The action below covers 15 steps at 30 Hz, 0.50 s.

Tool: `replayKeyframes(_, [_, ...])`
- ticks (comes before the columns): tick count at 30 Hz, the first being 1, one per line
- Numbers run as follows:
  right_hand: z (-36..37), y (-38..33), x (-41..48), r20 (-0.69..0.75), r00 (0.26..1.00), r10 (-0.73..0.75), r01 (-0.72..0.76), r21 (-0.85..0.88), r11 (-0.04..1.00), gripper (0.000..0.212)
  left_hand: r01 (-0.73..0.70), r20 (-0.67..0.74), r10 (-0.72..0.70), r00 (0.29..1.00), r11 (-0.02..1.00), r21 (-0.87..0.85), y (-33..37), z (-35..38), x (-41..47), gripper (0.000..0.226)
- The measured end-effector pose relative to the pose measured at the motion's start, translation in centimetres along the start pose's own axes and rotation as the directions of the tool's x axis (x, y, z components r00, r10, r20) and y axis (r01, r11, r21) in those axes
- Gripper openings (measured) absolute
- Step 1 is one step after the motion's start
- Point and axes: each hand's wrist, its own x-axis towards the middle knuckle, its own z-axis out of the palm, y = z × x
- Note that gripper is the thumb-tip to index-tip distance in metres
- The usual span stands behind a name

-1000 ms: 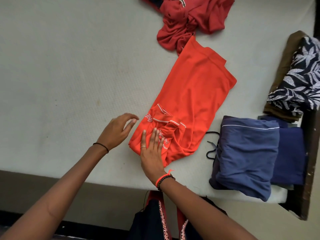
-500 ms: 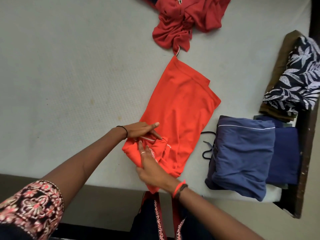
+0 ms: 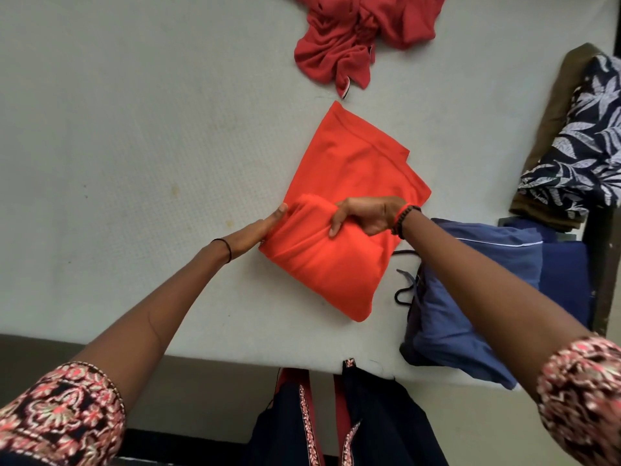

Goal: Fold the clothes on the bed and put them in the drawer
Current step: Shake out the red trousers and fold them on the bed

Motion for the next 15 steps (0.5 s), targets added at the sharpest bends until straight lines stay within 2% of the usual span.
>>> replayKeyframes(1, [-0.4, -0.3, 0.4, -0.019, 1.0, 0.0, -0.001, -0.028, 1.0, 0.051, 0.009, -0.031, -0.008, 1.0, 0.999, 0.049, -0.2, -0.1, -0.1, 0.099])
replayKeyframes(3, [-1.1, -0.3, 1.2, -0.052, 0.998, -0.026, 0.022, -0.078, 0.997, 0.038, 0.016, -0.1, -0.004, 0.995, 0.993, 0.113, -1.2, -0.1, -0.3, 0.08])
replayKeyframes(4, [-1.4, -0.2, 1.4, -0.059, 0.997, -0.056, 0.049, -0.115, 0.992, 0.034, 0.006, -0.124, 0.008, 0.992, 0.993, 0.119, -1.9, -0.2, -0.3, 0.078])
replayKeyframes(7, [-1.7, 0.7, 1.6, -0.103, 0.971, -0.214, 0.185, -0.235, 0.954, 0.032, -0.009, -0.172, 0.022, 0.985, 0.997, 0.076, -3.3, -0.2, -0.9, 0.065])
replayKeyframes(9, [-1.4, 1.3, 1.6, -0.159, 0.929, -0.334, 0.275, -0.307, 0.911, 0.035, -0.027, -0.226, 0.037, 0.973, 0.999, 0.045, -3.3, 0.4, -1.3, 0.054])
replayKeyframes(11, [-1.5, 2.1, 2.0, -0.248, 0.872, -0.421, 0.305, -0.398, 0.865, 0.04, -0.059, -0.298, 0.071, 0.952, 0.997, 0.047, -2.7, 1.4, -1.4, 0.049])
replayKeyframes(13, [-1.4, 3.0, 2.3, -0.36, 0.808, -0.467, 0.264, -0.487, 0.832, 0.046, -0.08, -0.37, 0.096, 0.924, 0.995, 0.06, -2.2, 2.3, -1.4, 0.049])
replayKeyframes(14, [-0.9, 3.5, 2.4, -0.436, 0.742, -0.508, 0.212, -0.567, 0.796, 0.049, -0.082, -0.396, 0.099, 0.913, 0.995, 0.059, -2.0, 2.5, -1.3, 0.049])
replayKeyframes(15, [0.1, 4.1, 2.3, -0.511, 0.626, -0.589, 0.131, -0.676, 0.725, 0.05, -0.085, -0.414, 0.101, 0.904, 0.995, 0.058, -1.9, 2.6, -1.2, 0.049])
